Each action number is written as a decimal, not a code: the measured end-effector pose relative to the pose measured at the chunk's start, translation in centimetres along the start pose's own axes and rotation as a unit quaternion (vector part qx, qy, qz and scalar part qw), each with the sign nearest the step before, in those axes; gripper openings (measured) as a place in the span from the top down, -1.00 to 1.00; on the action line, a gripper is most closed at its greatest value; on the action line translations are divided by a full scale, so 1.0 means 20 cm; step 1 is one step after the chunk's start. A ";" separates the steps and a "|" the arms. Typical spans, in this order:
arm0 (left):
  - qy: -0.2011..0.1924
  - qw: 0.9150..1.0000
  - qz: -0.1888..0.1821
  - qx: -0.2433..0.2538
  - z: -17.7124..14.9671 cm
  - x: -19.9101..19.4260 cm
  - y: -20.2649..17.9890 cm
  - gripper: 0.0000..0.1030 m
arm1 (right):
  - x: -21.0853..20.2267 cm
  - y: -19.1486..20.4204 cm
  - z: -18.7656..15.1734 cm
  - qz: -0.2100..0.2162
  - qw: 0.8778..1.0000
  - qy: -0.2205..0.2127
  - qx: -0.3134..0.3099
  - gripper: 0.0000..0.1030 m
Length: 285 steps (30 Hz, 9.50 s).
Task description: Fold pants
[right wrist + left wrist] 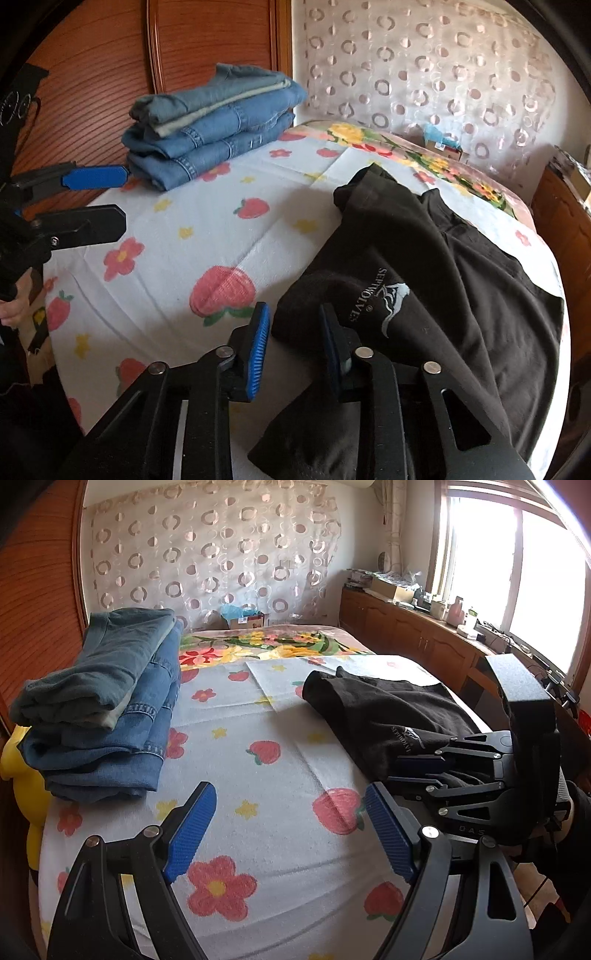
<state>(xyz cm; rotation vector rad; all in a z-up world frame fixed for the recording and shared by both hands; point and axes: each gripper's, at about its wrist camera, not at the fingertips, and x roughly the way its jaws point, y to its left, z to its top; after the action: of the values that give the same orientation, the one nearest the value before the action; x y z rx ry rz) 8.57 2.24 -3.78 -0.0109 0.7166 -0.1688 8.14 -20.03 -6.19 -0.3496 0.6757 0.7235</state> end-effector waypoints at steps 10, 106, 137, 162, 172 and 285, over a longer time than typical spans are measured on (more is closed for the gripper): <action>0.004 1.000 -0.004 0.004 -0.01 0.03 -0.02 -0.63 | -0.03 -0.05 0.05 -0.013 1.000 -0.018 0.019 0.96; 0.078 0.991 -0.084 0.072 0.72 1.09 -0.36 0.87 | -0.18 -1.01 0.05 -0.139 0.971 -0.019 0.191 0.94; 0.033 0.991 -0.090 0.097 0.55 0.59 -0.47 -0.54 | -0.51 -0.65 -0.18 -0.138 0.971 -0.051 0.190 0.46; 0.072 0.985 -0.124 0.100 0.02 0.33 -0.61 -0.54 | -0.71 -0.30 -0.44 -0.119 0.964 -0.037 0.235 0.48; 0.079 0.988 -0.103 0.084 -0.04 0.34 -0.55 -0.55 | -0.76 -0.21 -0.47 -0.108 0.968 -0.055 0.219 0.87; -0.106 0.985 -0.125 0.049 0.65 -0.37 -0.35 0.89 | -1.07 -0.22 0.22 -0.038 0.965 -0.229 0.123 0.86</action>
<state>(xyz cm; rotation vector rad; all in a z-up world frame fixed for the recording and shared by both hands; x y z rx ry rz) 10.62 -4.23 11.35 -0.0257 0.4920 -0.4375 1.45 -31.36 11.80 0.0241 0.3036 0.6093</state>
